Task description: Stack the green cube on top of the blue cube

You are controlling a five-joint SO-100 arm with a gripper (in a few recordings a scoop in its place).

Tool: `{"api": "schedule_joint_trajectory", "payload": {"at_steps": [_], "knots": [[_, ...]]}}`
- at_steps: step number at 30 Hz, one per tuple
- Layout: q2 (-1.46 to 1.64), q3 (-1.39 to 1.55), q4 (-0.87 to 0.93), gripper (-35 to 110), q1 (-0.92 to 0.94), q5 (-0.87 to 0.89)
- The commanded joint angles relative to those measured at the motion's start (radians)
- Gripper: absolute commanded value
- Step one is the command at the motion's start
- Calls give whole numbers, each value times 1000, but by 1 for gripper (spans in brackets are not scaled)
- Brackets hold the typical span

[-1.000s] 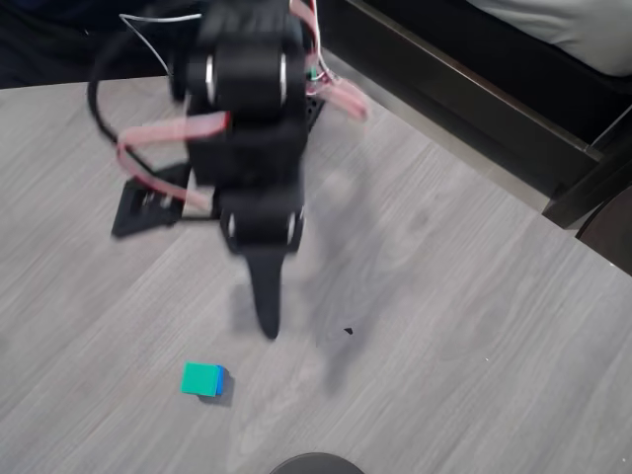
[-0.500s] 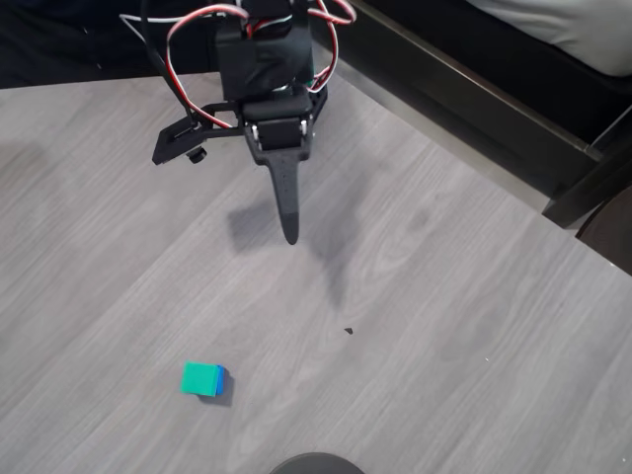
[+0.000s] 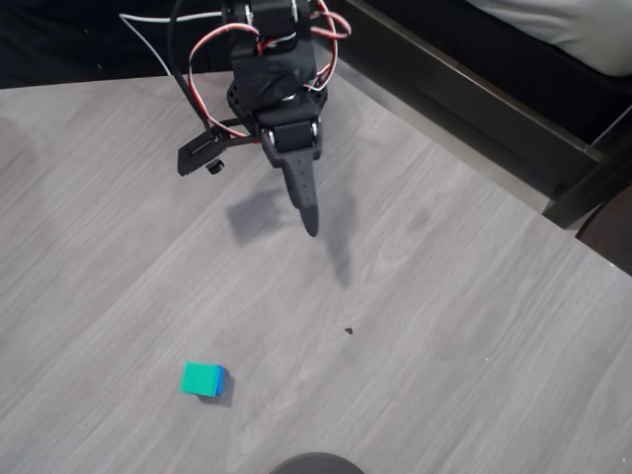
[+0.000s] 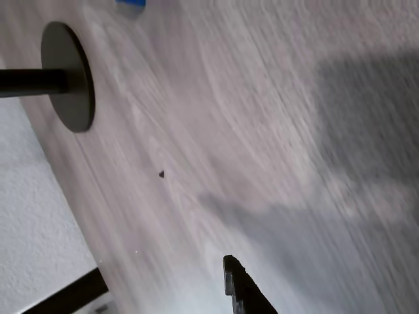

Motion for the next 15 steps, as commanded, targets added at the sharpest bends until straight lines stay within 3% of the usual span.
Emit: {"api": "schedule_joint_trajectory", "payload": {"at_steps": [1,15], "knots": [[72,46,-21,50,12,-11],[74,279,-127,50,14,-8]]}}
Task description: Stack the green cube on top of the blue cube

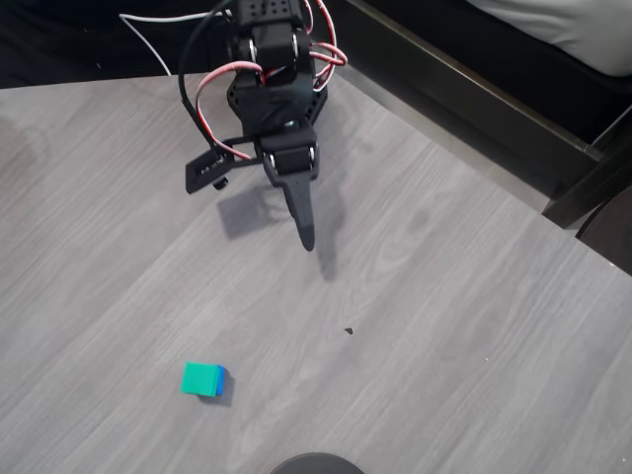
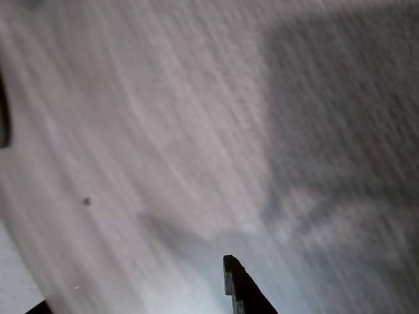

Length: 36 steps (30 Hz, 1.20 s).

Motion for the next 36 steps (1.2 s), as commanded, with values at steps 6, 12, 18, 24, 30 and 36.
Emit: {"api": "schedule_joint_trajectory", "payload": {"at_steps": [6,12,18,24,30,36], "knots": [[28,6,2,0,0,-6],[28,6,40,0,-5,-6],[28,6,89,0,-14,-9],[28,6,89,0,-14,-9],[28,6,89,0,-14,-9],[28,6,89,0,-14,-9]]}}
